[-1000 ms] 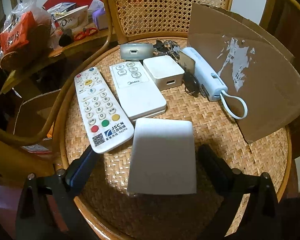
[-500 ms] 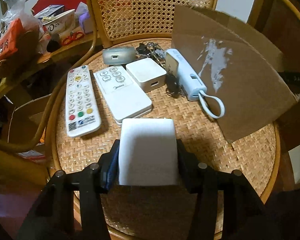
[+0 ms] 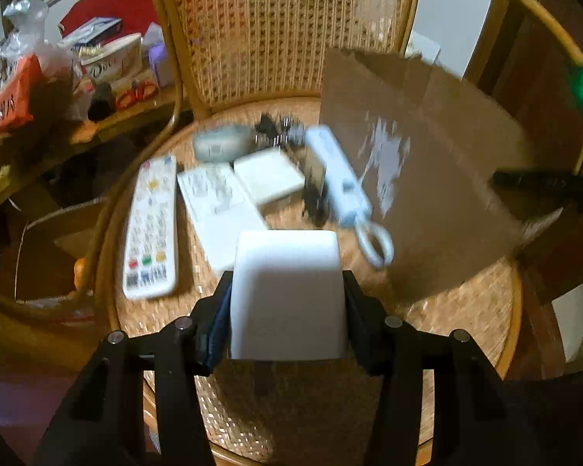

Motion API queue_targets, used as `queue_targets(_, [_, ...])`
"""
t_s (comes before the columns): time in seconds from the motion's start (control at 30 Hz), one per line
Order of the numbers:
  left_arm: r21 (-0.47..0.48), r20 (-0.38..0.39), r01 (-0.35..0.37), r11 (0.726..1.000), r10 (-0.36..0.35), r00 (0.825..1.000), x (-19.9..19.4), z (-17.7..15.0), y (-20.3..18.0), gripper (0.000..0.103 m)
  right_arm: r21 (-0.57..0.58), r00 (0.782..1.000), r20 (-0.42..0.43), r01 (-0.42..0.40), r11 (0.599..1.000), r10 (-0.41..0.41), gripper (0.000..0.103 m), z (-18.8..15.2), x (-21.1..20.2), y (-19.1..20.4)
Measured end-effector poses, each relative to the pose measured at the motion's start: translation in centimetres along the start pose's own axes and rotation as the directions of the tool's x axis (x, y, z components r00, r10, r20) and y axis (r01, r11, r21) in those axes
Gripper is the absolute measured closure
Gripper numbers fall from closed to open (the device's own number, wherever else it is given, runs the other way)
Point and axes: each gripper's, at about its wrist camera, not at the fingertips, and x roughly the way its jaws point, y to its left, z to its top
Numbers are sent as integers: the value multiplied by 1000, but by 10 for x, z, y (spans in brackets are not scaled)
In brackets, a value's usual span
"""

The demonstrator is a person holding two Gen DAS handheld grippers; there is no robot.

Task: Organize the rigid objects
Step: 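Carry the flat white charger into the cardboard box and open the left tool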

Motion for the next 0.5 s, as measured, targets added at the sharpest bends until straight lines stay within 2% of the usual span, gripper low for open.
queue_targets(0.13, [-17, 65, -31, 999, 32, 997, -18, 25, 3, 53, -3, 1000, 0, -9, 1000, 9, 97, 0, 1, 0])
queue_targets(0.23, [-6, 109, -28, 1000, 29, 994, -34, 50, -3, 53, -11, 1000, 1, -5, 1000, 5, 97, 0, 1, 1])
queue_targets(0.37, [38, 155, -10, 999, 4, 988, -47, 77, -26, 53, -15, 1000, 2, -4, 1000, 4, 97, -1, -1, 0])
queue_targets(0.5, [58, 160, 32, 998, -41, 986, -44, 96, -50, 53, -21, 1000, 1, -1, 1000, 1, 97, -3, -1, 0])
